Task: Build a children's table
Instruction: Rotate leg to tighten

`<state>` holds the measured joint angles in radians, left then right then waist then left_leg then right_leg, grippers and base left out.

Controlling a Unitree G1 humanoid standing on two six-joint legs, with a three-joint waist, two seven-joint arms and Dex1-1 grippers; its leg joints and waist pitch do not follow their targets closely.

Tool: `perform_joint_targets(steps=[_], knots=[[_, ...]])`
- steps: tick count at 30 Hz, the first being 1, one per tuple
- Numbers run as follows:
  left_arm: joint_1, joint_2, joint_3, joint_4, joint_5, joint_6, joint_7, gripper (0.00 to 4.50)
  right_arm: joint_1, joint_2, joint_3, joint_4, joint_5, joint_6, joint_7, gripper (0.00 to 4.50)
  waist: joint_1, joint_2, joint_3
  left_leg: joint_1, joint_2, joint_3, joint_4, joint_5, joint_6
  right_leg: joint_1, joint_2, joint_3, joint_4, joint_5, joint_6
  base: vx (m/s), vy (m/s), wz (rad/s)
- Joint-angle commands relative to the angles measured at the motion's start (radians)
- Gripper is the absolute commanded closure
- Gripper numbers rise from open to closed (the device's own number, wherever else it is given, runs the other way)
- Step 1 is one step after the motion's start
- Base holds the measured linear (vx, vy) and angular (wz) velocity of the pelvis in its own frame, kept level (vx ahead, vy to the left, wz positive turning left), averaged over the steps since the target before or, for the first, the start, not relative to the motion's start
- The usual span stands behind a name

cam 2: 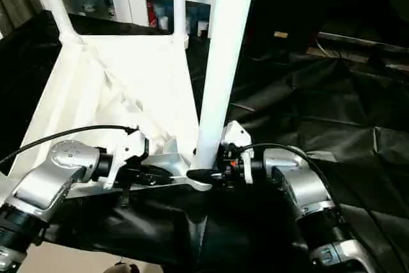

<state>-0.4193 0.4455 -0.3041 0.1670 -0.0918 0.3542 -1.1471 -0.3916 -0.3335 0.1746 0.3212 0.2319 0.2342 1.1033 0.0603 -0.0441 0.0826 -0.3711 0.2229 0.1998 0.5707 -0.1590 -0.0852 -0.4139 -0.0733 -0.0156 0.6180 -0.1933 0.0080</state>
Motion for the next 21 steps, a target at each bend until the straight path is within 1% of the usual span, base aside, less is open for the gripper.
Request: perform_joint_targets(steps=[1,2,3,4,5,6,7,9,10,11,13,15,16,17,19,20,21], knots=[[-0.017,-0.053,0.023,0.031,0.018,0.024,0.129,4.5,0.007,0.036,0.005,0.02,-0.013,-0.005,-0.085,1.89,-0.003,-0.003,-0.056,0.012,0.001,-0.001,-0.059,-0.235,0.017,0.04,-0.037,0.024,-0.078,-0.229,-0.2,0.0,0.0,0.0],[-0.017,-0.067,0.028,0.033,0.018,0.028,0.151,4.5,0.009,0.045,0.0,0.025,-0.016,-0.01,-0.107,1.89,-0.003,-0.003,-0.057,0.015,0.002,-0.003,-0.06,-0.252,0.006,0.039,-0.039,0.024,-0.081,-0.27,-0.186,0.0,0.0,0.0],[-0.018,-0.087,0.029,0.037,0.027,0.034,0.186,4.5,0.012,0.068,-0.012,0.036,-0.024,-0.001,-0.164,1.89,-0.004,-0.003,-0.056,0.015,0.002,-0.004,-0.061,-0.257,0.004,0.038,-0.038,0.024,-0.083,-0.284,-0.179,0.0,0.0,0.0],[-0.022,-0.11,0.029,0.046,0.037,0.044,0.227,4.5,0.014,0.094,-0.024,0.049,-0.035,-0.001,-0.226,1.89,-0.005,-0.003,-0.055,0.015,0.001,-0.004,-0.061,-0.268,0.0,0.034,-0.037,0.026,-0.087,-0.309,-0.165,0.0,0.0,0.0],[-0.024,-0.123,0.03,0.052,0.043,0.049,0.25,4.5,0.015,0.109,-0.03,0.057,-0.041,0.0,-0.261,1.89,-0.005,-0.003,-0.055,0.016,0.002,-0.005,-0.063,-0.271,-0.003,0.033,-0.038,0.025,-0.089,-0.316,-0.162,0.0,0.0,0.0],[-0.027,-0.134,0.031,0.057,0.048,0.053,0.269,4.5,0.016,0.12,-0.036,0.062,-0.045,0.002,-0.288,1.89,-0.006,-0.004,-0.055,0.014,0.001,-0.005,-0.063,-0.269,-0.005,0.034,-0.037,0.025,-0.089,-0.318,-0.157,0.0,0.0,0.0],[-0.043,-0.186,0.041,0.086,0.067,0.067,0.356,4.5,0.017,0.171,-0.058,0.084,-0.063,0.024,-0.403,1.89,-0.008,-0.004,-0.053,0.014,0.0,-0.005,-0.064,-0.276,-0.01,0.032,-0.036,0.025,-0.091,-0.334,-0.149,0.0,0.0,0.0],[-0.059,-0.236,0.051,0.111,0.08,0.081,0.427,4.5,0.014,0.218,-0.072,0.102,-0.083,0.044,-0.501,1.89,-0.009,-0.005,-0.054,0.017,-0.002,-0.007,-0.065,-0.289,-0.018,0.028,-0.036,0.026,-0.095,-0.365,-0.133,0.0,0.0,0.0],[-0.065,-0.253,0.053,0.118,0.085,0.082,0.45,4.5,0.011,0.236,-0.073,0.108,-0.089,0.045,-0.531,1.89,-0.008,-0.006,-0.054,0.017,-0.003,-0.007,-0.064,-0.293,-0.014,0.029,-0.037,0.025,-0.096,-0.365,-0.128,0.0,0.0,0.0],[-0.066,-0.258,0.053,0.12,0.087,0.082,0.457,4.5,0.011,0.241,-0.073,0.11,-0.091,0.045,-0.54,1.89,-0.009,-0.006,-0.053,0.016,-0.003,-0.007,-0.065,-0.296,-0.012,0.027,-0.036,0.025,-0.097,-0.368,-0.124,0.0,0.0,0.0],[-0.079,-0.293,0.043,0.135,0.098,0.078,0.489,4.5,0.005,0.283,-0.06,0.112,-0.094,0.045,-0.567,1.89,-0.007,-0.002,-0.054,0.015,-0.004,-0.008,-0.066,-0.296,-0.006,0.027,-0.036,0.025,-0.098,-0.36,-0.116,0.0,0.0,0.0],[-0.083,-0.304,0.03,0.137,0.103,0.069,0.483,4.5,0.001,0.301,-0.05,0.102,-0.079,0.046,-0.552,1.89,-0.007,-0.002,-0.055,0.013,-0.004,-0.008,-0.067,-0.291,0.001,0.029,-0.035,0.025,-0.098,-0.338,-0.114,0.0,0.0,0.0],[-0.081,-0.303,0.025,0.133,0.103,0.066,0.472,4.5,0.001,0.303,-0.05,0.095,-0.066,0.05,-0.534,1.34,-0.005,-0.001,-0.056,0.014,-0.003,-0.008,-0.067,-0.291,0.004,0.029,-0.035,0.025,-0.098,-0.33,-0.115,0.0,0.0,0.0],[-0.078,-0.299,0.021,0.126,0.101,0.067,0.458,4.5,0.0,0.301,-0.048,0.085,-0.058,0.054,-0.514,1.2,-0.006,0.0,-0.056,0.011,-0.004,-0.009,-0.068,-0.286,0.007,0.031,-0.035,0.025,-0.096,-0.316,-0.117,0.0,0.0,0.0],[-0.071,-0.285,0.014,0.116,0.099,0.064,0.433,4.5,0.002,0.29,-0.041,0.069,-0.051,0.063,-0.476,1.14,-0.006,0.001,-0.056,0.011,-0.003,-0.008,-0.068,-0.289,0.009,0.03,-0.035,0.025,-0.096,-0.309,-0.12,0.0,0.0,0.0],[-0.071,-0.285,0.014,0.116,0.099,0.064,0.433,4.5,0.002,0.29,-0.041,0.069,-0.051,0.063,-0.476,1.02,-0.007,0.001,-0.055,0.01,-0.004,-0.009,-0.069,-0.291,0.01,0.031,-0.035,0.025,-0.096,-0.312,-0.12,0.0,0.0,0.0],[-0.065,-0.274,0.01,0.108,0.098,0.059,0.414,4.5,0.004,0.274,-0.03,0.056,-0.05,0.064,-0.449,0.9,-0.006,0.001,-0.055,0.011,-0.003,-0.009,-0.069,-0.298,0.01,0.031,-0.036,0.025,-0.098,-0.324,-0.118,0.0,0.0,0.0]])
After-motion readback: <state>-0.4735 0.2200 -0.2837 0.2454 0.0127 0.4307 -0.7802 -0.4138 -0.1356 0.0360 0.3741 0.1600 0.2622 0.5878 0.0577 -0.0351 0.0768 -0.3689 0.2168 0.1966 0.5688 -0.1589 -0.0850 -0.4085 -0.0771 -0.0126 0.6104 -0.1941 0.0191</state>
